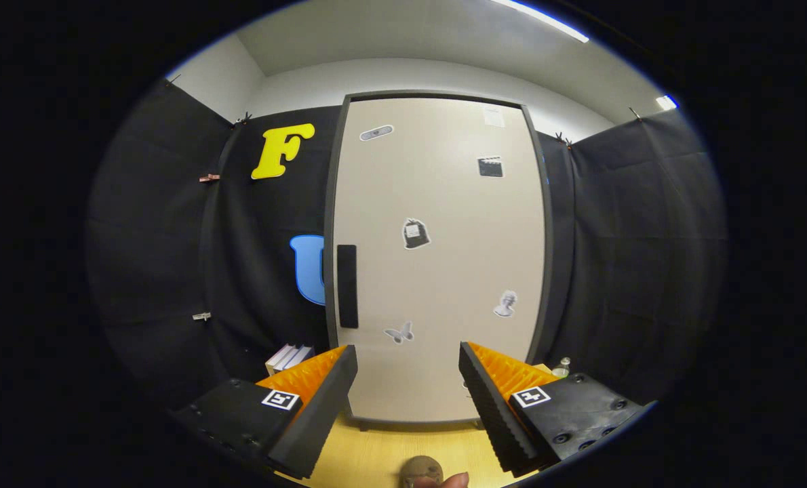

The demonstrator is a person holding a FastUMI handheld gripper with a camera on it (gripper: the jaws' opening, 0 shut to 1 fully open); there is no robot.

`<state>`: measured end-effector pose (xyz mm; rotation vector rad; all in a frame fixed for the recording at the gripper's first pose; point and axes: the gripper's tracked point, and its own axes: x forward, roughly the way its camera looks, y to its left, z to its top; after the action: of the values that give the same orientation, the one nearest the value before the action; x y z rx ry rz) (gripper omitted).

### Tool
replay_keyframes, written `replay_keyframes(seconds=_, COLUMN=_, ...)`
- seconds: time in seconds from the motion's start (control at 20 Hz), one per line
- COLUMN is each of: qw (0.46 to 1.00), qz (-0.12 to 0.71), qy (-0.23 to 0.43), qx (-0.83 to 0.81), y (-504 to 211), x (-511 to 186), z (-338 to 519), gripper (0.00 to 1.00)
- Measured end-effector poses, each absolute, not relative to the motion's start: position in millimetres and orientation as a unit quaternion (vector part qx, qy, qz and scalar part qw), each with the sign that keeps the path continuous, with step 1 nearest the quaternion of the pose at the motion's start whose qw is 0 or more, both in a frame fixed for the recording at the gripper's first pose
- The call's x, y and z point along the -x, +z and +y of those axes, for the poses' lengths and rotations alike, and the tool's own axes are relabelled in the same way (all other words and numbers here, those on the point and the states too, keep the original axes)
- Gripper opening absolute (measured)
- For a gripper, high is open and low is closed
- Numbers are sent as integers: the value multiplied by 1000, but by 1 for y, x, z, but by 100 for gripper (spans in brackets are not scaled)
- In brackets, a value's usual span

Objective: Open the shoe cabinet door, grab the shoes and put them into the shoe cabinet, then close the shoe cabinet door.

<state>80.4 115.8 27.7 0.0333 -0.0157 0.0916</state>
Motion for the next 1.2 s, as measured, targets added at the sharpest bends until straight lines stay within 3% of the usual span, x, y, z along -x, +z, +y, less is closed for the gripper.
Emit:
replay_keyframes(seconds=0.4, qw=998, qz=-27, qy=38, qx=-44, y=52, x=-176, z=177, gripper=98)
replay_keyframes(seconds=0.85, qw=999, qz=3, qy=39, qx=-34, y=29, x=-247, z=201, gripper=97)
replay_keyframes(seconds=0.95, qw=999, qz=8, qy=29, qx=-36, y=25, x=-254, z=199, gripper=90)
replay_keyframes(seconds=1.0, qw=999, qz=13, qy=23, qx=-38, y=22, x=-255, z=197, gripper=73)
replay_keyframes(seconds=1.1, qw=999, qz=10, qy=25, qx=-29, y=26, x=-255, z=202, gripper=59)
replay_keyframes(seconds=1.2, qw=1000, qz=5, qy=17, qx=-8, y=23, x=-251, z=206, gripper=36)
